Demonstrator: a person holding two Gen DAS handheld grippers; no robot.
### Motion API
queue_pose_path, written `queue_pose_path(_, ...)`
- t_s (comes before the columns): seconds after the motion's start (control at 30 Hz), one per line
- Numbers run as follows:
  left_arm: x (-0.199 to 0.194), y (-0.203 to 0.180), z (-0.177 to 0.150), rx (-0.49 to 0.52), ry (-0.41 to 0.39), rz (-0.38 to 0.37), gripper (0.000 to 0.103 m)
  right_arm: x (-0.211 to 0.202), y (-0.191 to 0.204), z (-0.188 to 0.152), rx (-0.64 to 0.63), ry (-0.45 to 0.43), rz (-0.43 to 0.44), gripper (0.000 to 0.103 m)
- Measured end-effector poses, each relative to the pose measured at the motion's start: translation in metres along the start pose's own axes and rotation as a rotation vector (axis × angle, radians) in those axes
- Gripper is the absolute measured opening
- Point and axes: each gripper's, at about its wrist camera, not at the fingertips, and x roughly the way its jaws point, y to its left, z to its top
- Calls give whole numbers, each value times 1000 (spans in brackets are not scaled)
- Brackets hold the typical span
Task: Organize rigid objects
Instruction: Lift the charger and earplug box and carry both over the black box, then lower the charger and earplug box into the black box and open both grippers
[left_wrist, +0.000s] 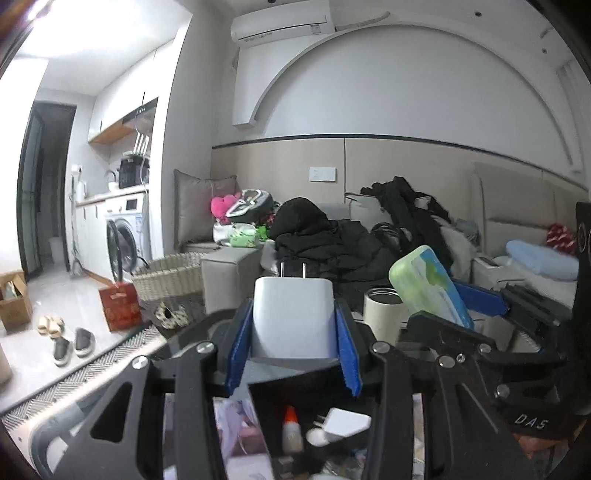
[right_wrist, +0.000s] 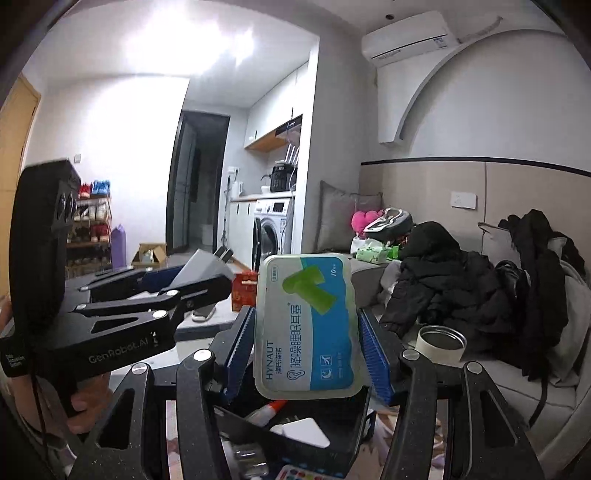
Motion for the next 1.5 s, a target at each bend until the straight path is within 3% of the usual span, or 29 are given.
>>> queue_pose_path(0.2, 33, -1, -3, 2, 27, -2, 41, 43, -16, 3, 49, 55, -13, 56)
queue_pose_path(0.3, 54, 2, -4, -20, 88, 4, 41, 68, -23, -1, 60, 105, -22, 56)
queue_pose_path(0.6, 117, 0, -37, -93, 424, -34, 41, 134, -58, -37, 235, 373, 20, 56)
queue_pose_path(0.83, 154, -10, -70, -122, 645, -66, 41, 175, -75, -81, 378, 652, 68, 56)
queue_pose_path(0.9, 158, -11, -79, -130, 686, -69, 41, 177, -72, -83, 338, 659, 48, 56)
queue_pose_path(1.5, 152, -6, -85, -122, 690, -72, 43, 179, -66, -83, 327, 682, 61, 57)
